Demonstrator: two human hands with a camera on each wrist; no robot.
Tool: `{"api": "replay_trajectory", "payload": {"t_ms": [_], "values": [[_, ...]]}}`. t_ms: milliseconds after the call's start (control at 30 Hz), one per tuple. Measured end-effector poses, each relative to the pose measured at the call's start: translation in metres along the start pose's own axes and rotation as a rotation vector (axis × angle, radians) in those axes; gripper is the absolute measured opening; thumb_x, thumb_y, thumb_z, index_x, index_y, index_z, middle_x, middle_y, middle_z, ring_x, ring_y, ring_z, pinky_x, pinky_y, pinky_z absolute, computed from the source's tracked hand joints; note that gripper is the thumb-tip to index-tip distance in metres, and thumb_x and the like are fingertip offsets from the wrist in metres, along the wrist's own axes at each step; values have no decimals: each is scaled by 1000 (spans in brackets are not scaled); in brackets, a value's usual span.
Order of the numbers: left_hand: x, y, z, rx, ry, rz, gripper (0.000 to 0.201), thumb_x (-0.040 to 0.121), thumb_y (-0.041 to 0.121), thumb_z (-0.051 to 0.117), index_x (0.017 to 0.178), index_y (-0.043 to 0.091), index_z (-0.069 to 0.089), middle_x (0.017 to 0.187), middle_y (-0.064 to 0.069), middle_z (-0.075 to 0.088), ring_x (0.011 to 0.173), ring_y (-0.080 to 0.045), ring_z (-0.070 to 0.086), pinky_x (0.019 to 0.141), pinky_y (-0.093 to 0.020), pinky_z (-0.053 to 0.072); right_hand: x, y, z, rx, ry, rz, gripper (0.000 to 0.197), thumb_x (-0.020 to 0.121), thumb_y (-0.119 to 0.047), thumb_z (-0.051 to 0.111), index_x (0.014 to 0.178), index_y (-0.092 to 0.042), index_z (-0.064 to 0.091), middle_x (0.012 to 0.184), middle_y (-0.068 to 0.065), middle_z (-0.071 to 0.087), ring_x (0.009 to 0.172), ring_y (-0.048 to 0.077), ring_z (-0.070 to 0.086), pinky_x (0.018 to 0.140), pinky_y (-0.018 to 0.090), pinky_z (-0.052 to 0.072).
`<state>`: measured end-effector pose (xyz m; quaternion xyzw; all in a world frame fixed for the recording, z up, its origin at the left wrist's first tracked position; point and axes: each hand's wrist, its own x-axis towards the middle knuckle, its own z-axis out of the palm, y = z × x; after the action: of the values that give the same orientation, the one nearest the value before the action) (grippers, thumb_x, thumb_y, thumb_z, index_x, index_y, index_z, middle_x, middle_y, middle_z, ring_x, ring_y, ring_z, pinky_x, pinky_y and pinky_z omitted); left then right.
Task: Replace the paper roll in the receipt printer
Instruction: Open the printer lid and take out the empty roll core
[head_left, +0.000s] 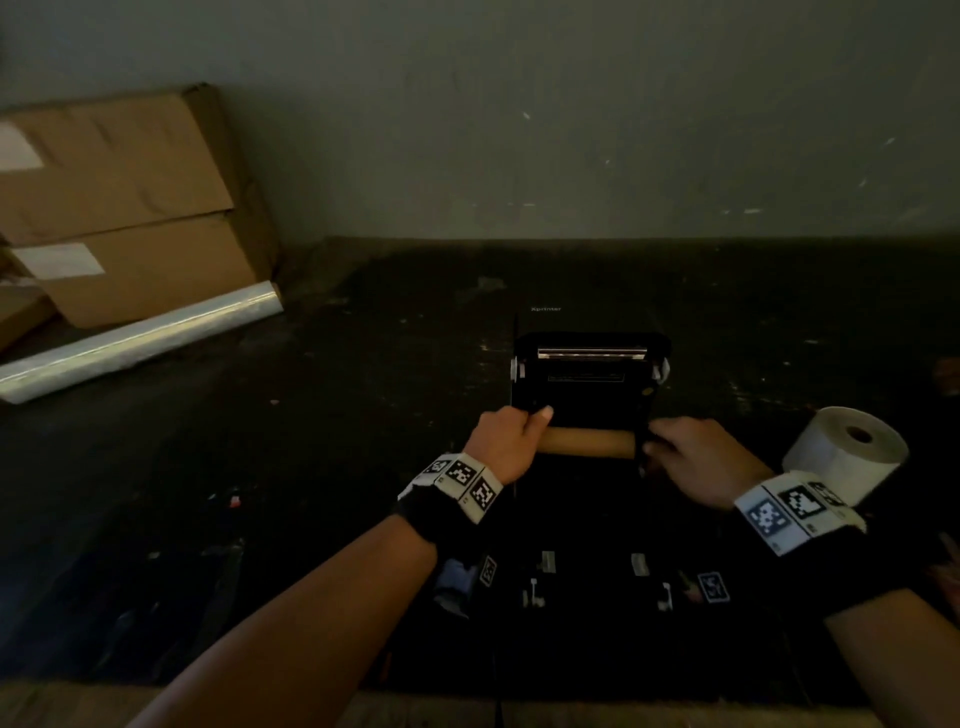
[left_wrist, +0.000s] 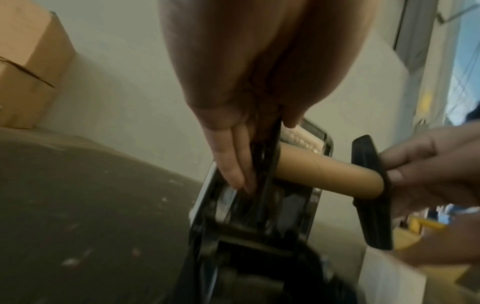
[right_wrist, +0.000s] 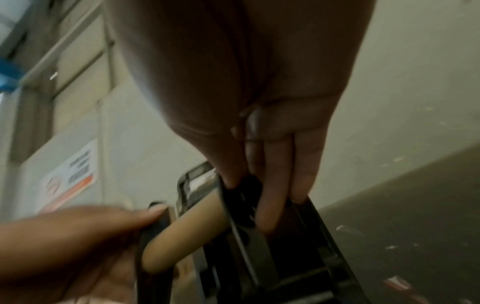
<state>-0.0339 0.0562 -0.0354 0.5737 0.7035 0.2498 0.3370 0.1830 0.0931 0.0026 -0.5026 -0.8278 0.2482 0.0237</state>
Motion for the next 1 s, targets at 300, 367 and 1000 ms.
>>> {"api": "replay_trajectory", "payload": {"t_ms": [300, 367, 1000], "values": [[-8, 32, -25, -254, -221, 65, 47, 95, 36, 45, 122, -1, 55, 124, -24, 59, 105, -34, 64, 99, -47, 49, -22, 2, -21, 540, 402, -35, 21, 91, -13, 51, 109, -17, 62, 85, 1, 66, 71, 0, 65, 65, 8, 45], [-11, 43, -24, -331, -265, 60, 42, 96, 26, 47, 126, -3, 50, 128, -23, 56, 104, -28, 62, 99, -44, 47, -24, 5, -28, 720, 420, 0, 15, 92, -14, 50, 99, -21, 62, 76, -3, 64, 60, -3, 65, 57, 10, 47], [69, 153, 126, -549, -94, -101, 30, 91, 33, 56, 109, 10, 60, 89, -2, 62, 79, -18, 64, 77, -33, 56, -43, 176, -109, 1024, 613, 224, 27, 93, -24, 48, 107, -6, 62, 90, 12, 69, 86, 23, 66, 85, 38, 51]]}}
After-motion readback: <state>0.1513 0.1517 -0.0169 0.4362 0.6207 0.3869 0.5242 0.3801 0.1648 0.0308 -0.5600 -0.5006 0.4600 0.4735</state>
